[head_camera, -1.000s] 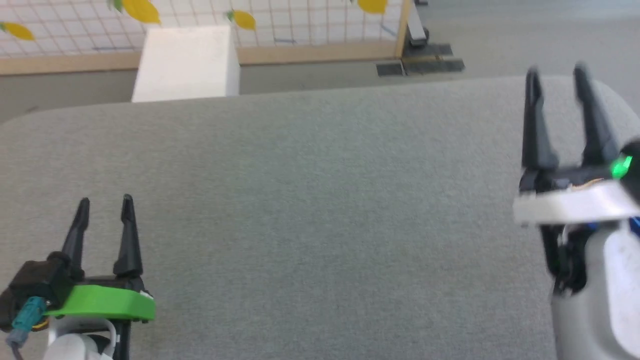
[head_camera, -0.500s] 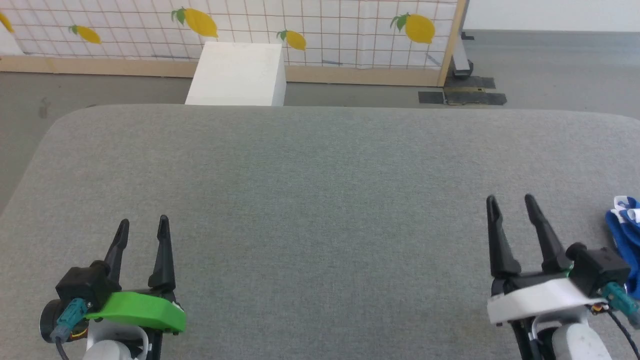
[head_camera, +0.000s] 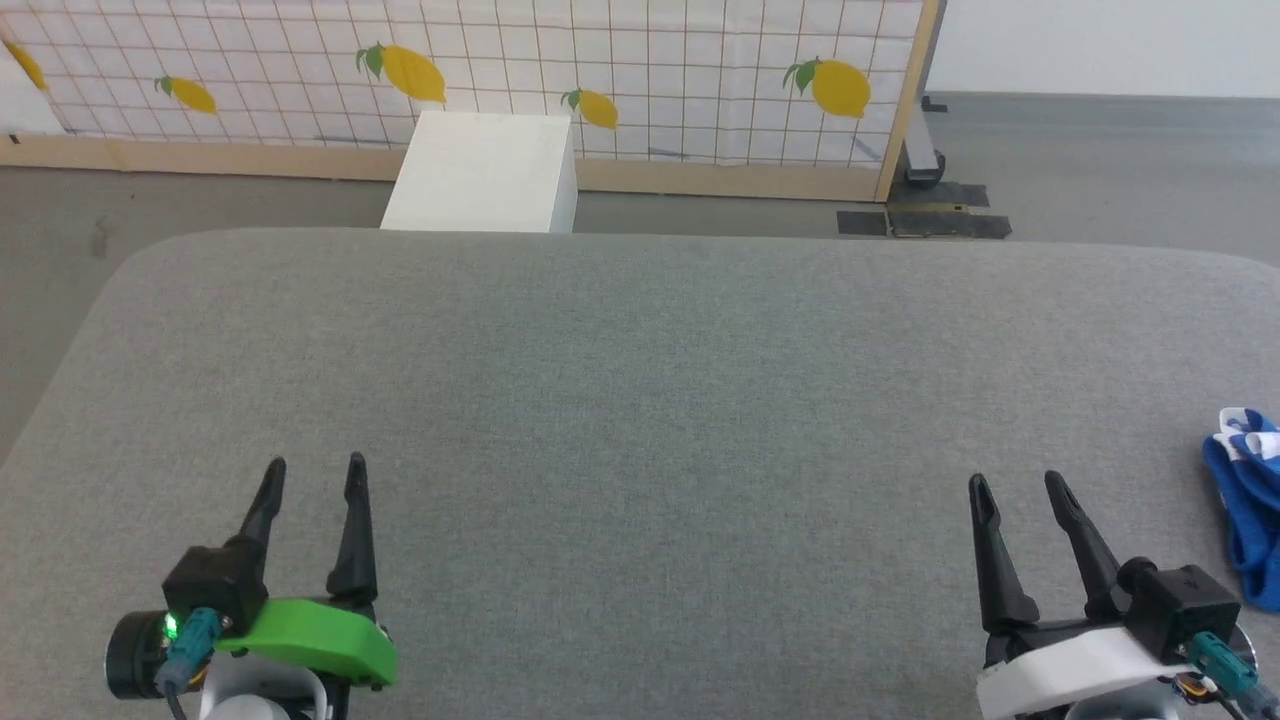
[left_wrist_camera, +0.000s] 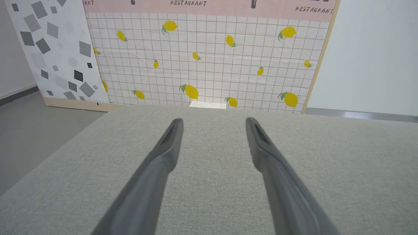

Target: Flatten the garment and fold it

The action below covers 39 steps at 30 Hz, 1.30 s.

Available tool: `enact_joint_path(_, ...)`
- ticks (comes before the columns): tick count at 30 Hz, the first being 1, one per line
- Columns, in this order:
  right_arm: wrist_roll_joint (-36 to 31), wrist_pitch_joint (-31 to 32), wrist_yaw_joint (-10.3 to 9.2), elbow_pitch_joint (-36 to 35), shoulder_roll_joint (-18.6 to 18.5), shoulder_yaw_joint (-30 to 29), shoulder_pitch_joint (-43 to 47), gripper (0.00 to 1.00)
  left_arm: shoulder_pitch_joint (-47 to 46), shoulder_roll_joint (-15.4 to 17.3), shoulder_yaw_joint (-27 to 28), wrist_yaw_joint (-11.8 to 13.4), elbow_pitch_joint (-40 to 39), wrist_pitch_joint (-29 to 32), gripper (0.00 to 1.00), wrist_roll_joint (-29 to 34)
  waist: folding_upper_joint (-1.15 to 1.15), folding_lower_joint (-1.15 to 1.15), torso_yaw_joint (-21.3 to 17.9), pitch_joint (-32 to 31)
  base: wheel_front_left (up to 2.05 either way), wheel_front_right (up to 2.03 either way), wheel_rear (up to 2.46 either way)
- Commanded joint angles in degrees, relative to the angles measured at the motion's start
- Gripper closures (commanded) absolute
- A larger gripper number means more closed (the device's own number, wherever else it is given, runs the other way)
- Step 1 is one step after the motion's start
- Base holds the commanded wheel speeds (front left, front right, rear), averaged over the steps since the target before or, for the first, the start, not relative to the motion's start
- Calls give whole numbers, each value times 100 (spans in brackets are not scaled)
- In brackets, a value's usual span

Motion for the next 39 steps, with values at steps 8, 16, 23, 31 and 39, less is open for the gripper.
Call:
enact_joint_path(8,2,-33,-9,32,2,133,108,0,157,-77,-154,-39,135,-22,0,88,0,0,-40,-55,0,0,0)
enact_joint_path(16,97,-33,-9,53,2,168,79,0,157,-83,-209,-81,233,-22,0,72,0,0,-83,-35,0,0,0)
enact_joint_path(23,137,-33,-9,68,2,122,50,0,128,-92,-199,-121,333,-22,0,-88,0,0,-106,3,0,0,0)
enact_joint_path(31,67,31,0,42,0,129,48,100,107,-54,-193,-93,292,35,100,-39,0,0,-117,4,0,0,0)
enact_joint_path(39,-3,123,-1,-4,0,124,26,100,115,-79,-198,-52,211,128,100,23,0,0,-145,5,0,0,0)
